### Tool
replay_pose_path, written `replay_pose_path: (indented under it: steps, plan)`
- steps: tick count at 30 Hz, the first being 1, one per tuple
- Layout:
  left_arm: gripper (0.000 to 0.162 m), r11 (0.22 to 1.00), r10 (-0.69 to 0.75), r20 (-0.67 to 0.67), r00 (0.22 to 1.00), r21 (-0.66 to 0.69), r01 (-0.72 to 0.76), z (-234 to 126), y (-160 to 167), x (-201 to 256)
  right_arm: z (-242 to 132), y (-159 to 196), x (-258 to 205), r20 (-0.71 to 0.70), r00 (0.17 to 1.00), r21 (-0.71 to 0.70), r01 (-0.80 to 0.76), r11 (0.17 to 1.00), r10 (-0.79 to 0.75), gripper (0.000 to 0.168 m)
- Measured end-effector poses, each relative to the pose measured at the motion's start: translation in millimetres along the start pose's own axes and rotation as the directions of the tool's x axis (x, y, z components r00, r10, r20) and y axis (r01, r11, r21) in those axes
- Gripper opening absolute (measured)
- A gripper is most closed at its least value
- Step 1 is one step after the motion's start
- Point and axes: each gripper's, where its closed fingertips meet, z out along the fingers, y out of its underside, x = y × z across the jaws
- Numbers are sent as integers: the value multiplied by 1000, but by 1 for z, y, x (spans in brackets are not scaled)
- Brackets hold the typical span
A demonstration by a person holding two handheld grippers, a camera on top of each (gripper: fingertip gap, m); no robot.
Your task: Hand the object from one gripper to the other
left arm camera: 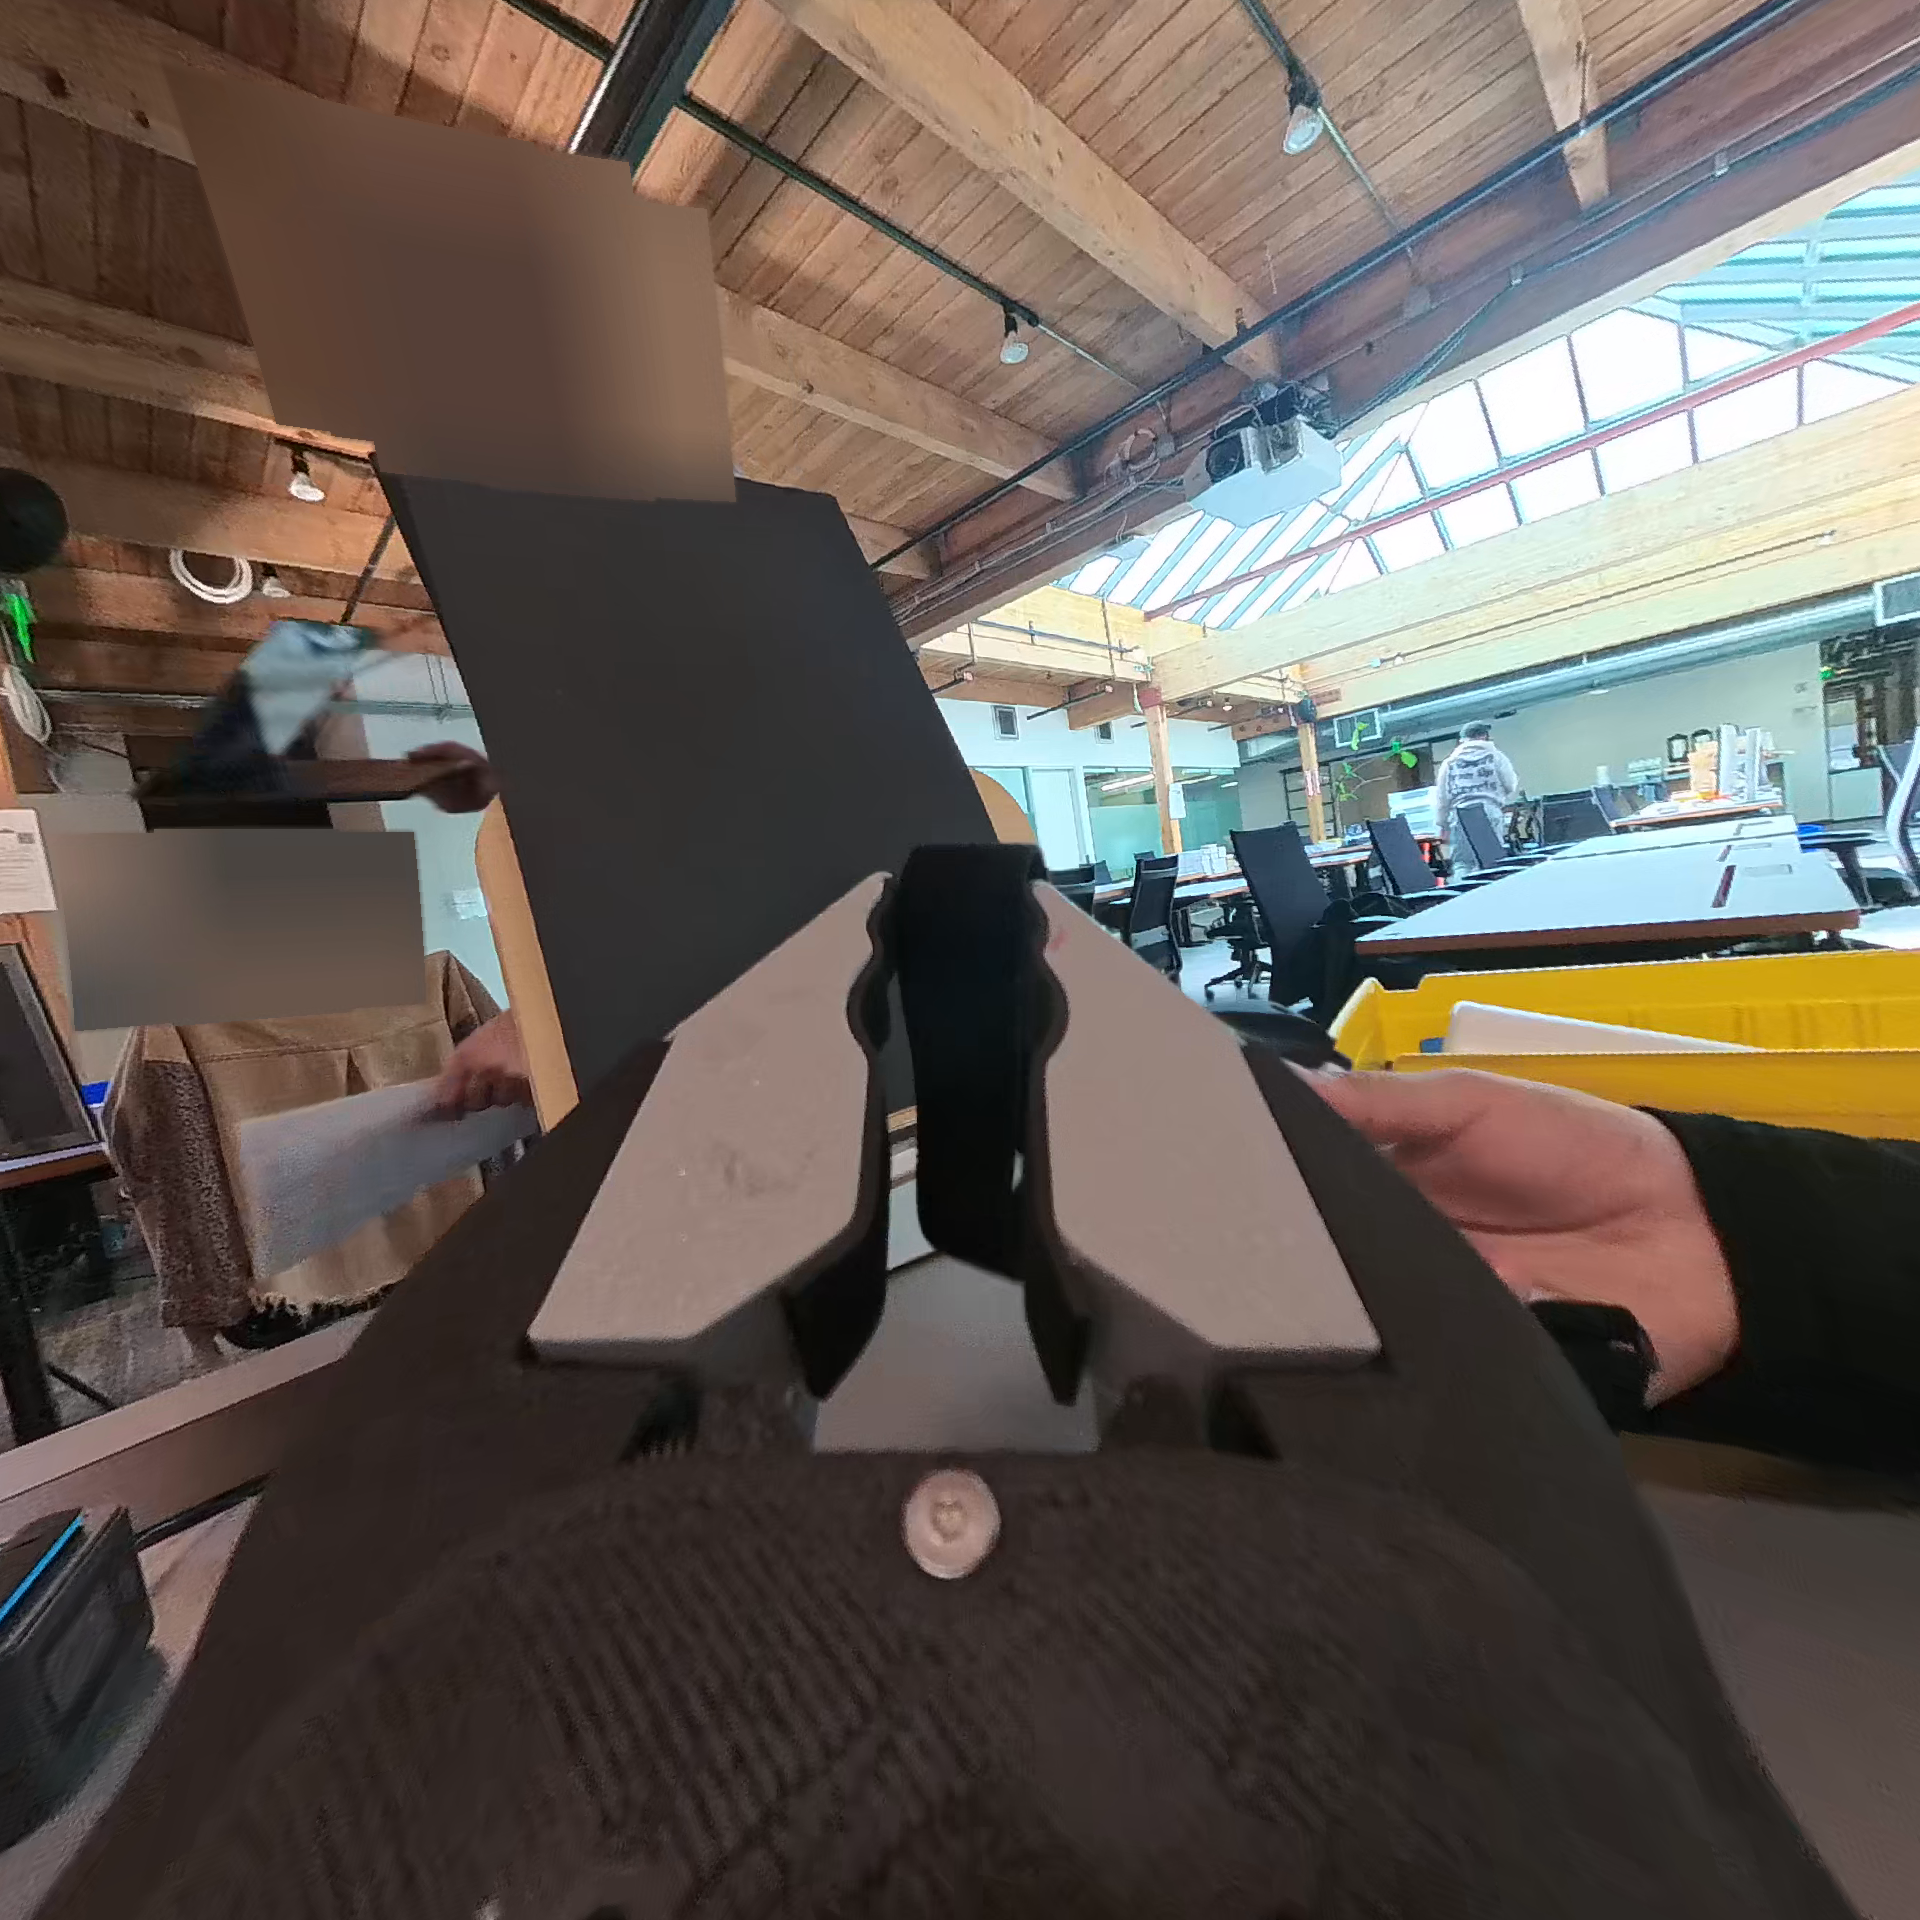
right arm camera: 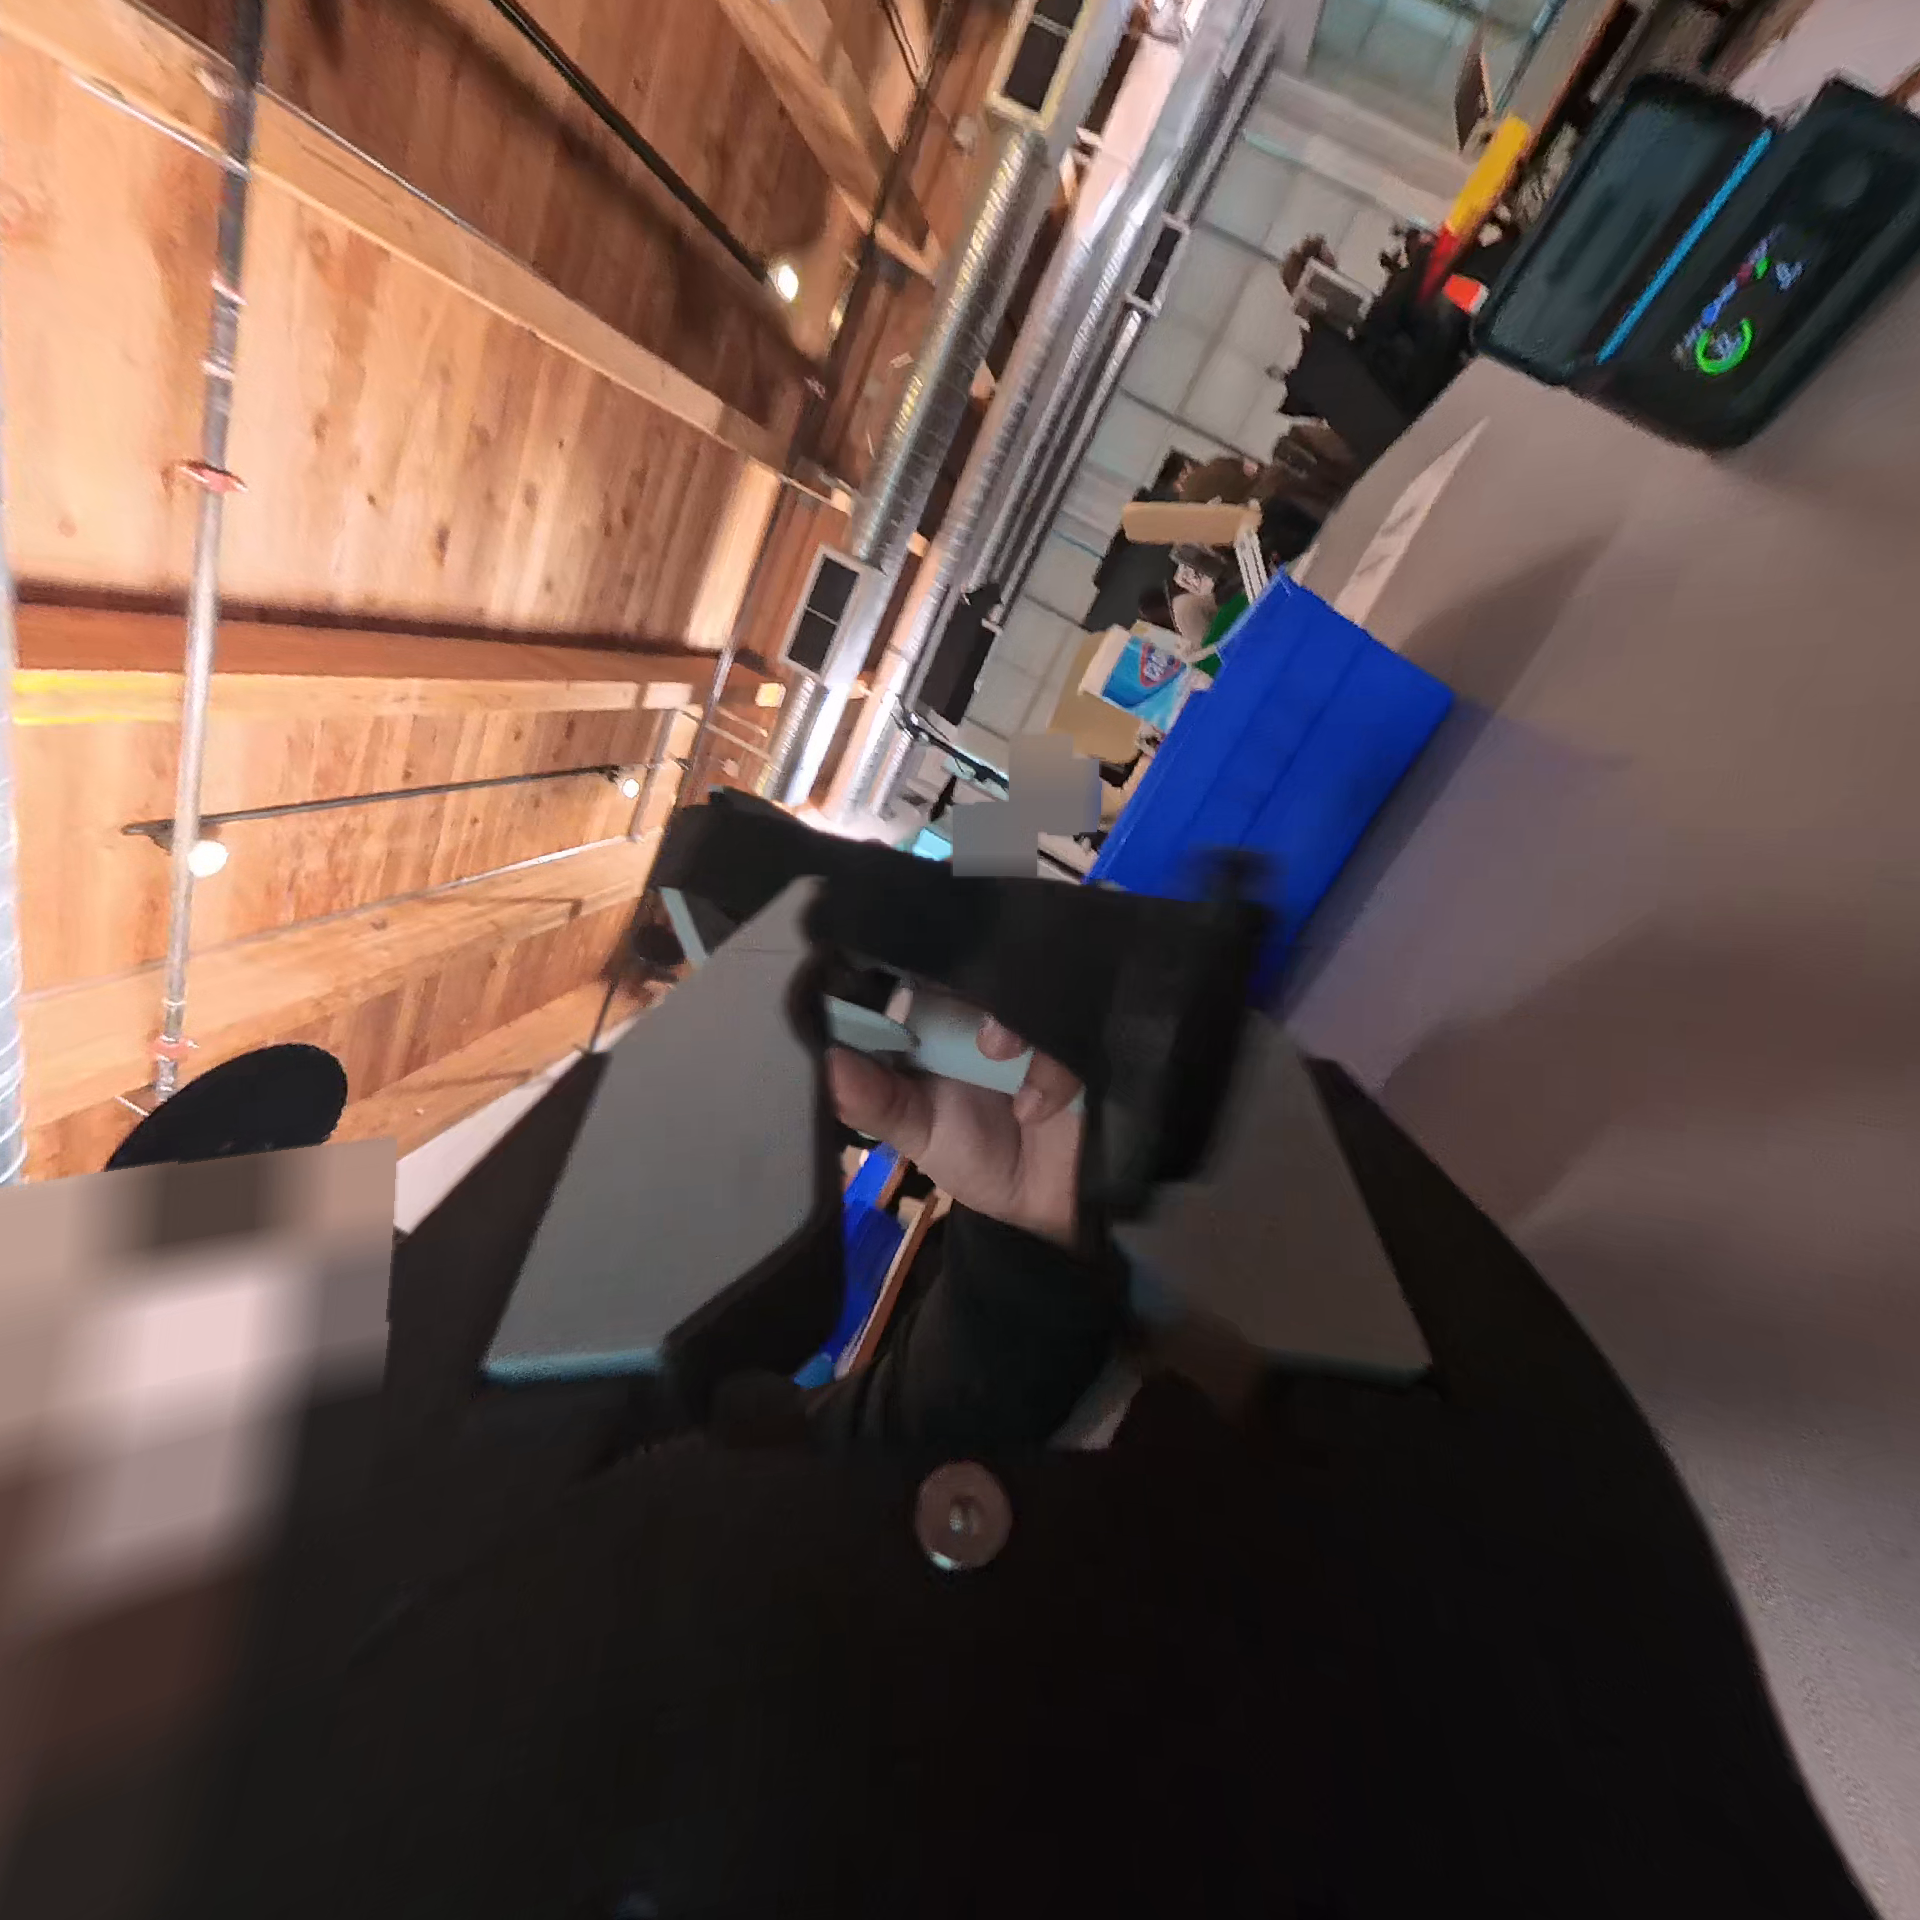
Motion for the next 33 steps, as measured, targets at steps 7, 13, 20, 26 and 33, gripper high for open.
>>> replay_pose_path:
  steps: [7,13,20,26,33]
  plan:
    - [20,993,34,42,999,-111,-30,2,21,-7,-23,-28,-5,-75,988,99,141,985,-134,2]
    - [29,938,3,120,993,-344,39,1,70,-20,-47,-54,-5,-327,860,78,437,896,-391,2]
    - [53,857,17,75,997,-515,24,-4,106,-10,-73,-76,2,-611,477,-155,711,686,-631,2]
    - [31,834,-114,-32,993,-546,78,-4,112,18,-58,-64,-8,-539,155,-420,802,424,-828,1]
    - [42,617,-681,61,730,-490,616,-6,97,14,-40,-32,-27,-172,-415,-658,723,-209,-893,2]
